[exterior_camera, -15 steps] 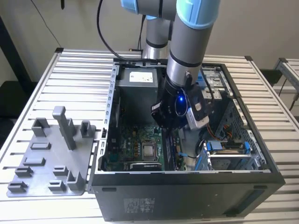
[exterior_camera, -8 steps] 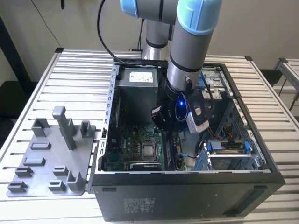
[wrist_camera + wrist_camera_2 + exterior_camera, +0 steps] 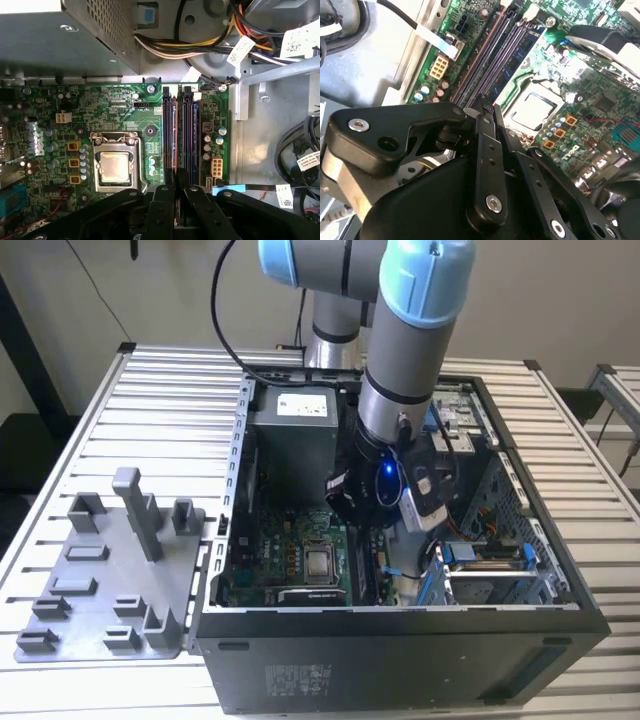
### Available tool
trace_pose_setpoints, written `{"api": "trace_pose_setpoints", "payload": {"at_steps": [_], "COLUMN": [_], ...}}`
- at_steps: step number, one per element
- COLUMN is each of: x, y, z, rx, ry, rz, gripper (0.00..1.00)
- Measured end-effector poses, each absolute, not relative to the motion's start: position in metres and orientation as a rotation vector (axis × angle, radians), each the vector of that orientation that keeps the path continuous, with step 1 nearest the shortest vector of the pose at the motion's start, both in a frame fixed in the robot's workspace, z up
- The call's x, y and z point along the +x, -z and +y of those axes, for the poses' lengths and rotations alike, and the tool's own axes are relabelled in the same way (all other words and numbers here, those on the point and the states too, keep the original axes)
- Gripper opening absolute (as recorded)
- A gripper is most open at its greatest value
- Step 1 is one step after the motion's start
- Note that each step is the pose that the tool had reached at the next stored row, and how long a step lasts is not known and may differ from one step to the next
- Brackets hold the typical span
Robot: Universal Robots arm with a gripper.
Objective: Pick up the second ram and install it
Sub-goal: 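Insert the second ram into the second slot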
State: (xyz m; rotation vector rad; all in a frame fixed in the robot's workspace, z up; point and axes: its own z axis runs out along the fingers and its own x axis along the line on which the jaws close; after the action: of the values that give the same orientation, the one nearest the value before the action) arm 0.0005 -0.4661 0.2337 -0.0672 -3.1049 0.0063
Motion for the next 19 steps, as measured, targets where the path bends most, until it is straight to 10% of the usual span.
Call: {"api": "trace_pose_setpoints", "payload": {"at_steps": [19], "x": [0.001], "y": [-0.222], "z": [-0.465], "rx": [-0.067], "ry": [-0.006], "rz": [-3.105], "gripper": [0.14]}}
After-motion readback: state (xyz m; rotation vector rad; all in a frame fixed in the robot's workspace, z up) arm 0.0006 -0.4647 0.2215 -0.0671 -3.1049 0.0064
